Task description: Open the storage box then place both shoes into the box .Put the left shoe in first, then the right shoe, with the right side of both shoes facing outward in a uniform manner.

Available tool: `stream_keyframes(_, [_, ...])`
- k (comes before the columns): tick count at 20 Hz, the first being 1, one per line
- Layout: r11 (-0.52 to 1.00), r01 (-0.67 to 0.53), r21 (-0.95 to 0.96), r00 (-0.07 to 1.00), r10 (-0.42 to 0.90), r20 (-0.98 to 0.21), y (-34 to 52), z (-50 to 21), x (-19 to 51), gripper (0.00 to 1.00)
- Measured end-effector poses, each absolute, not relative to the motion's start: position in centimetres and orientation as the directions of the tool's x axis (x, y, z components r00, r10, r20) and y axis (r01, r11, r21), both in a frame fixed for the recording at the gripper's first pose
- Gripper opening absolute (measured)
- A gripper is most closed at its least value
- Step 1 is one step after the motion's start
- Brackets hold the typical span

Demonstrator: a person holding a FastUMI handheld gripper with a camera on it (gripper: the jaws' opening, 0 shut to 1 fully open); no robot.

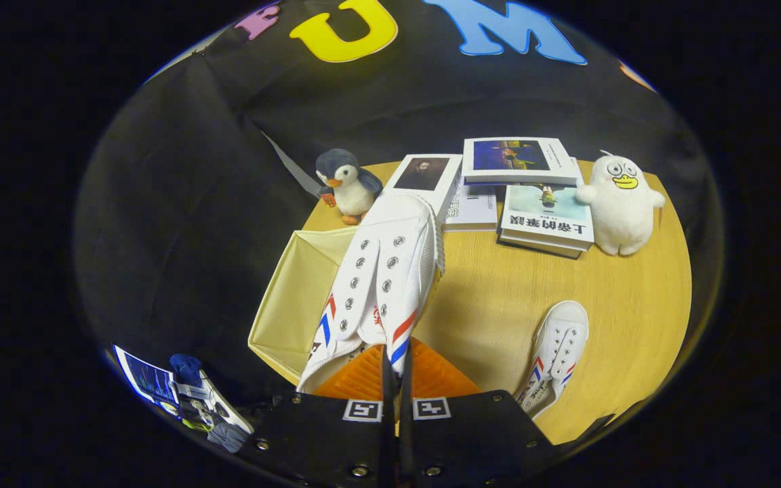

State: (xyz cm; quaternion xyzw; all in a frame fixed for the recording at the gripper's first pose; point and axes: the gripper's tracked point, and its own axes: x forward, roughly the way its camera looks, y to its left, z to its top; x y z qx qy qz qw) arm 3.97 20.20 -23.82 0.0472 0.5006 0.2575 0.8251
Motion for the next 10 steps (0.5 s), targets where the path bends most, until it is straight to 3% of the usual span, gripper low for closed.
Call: stream_keyframes(10, [0.786, -0.511, 0.348, 0.273, 0.532, -0.802, 30.8, -23.8, 3.6, 0.02])
